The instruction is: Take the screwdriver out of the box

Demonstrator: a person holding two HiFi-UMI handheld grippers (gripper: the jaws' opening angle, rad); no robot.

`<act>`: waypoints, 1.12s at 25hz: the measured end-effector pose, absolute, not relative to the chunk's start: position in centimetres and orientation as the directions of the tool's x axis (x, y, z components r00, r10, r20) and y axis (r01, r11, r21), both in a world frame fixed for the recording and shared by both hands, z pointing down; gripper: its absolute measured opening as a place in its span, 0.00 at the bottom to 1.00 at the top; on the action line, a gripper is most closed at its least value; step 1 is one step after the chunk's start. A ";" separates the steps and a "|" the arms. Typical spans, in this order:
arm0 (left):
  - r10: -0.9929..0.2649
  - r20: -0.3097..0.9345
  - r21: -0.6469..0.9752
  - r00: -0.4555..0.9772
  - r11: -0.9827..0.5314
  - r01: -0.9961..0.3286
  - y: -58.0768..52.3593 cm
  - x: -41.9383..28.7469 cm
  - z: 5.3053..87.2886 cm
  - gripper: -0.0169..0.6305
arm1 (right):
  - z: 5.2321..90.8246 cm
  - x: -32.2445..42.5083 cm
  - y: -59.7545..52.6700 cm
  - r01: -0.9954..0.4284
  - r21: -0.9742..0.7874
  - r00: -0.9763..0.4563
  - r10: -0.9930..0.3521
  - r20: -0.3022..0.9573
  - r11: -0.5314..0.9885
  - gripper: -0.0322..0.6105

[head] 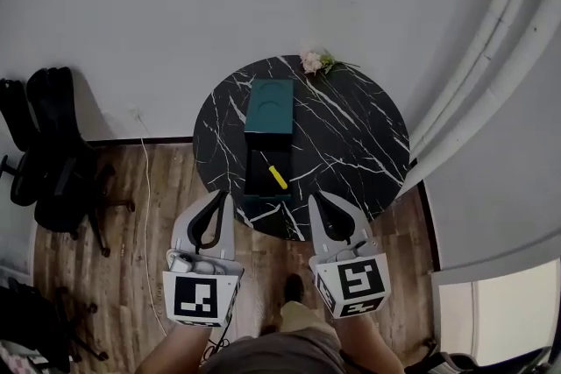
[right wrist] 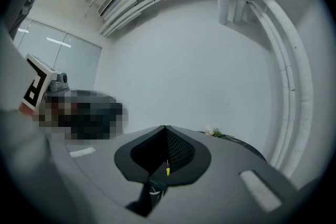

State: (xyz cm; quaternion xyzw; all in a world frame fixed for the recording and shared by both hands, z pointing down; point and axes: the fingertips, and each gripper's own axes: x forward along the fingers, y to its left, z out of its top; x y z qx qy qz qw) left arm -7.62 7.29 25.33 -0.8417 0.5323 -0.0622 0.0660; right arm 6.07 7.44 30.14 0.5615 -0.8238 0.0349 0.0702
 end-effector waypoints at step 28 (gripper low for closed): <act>-0.968 -0.061 -0.237 0.245 -0.224 -0.945 -5.1 -7.4 21.0 0.03 | 26.5 3.9 -8.3 -0.814 0.050 -0.576 -0.815 0.061 0.579 0.09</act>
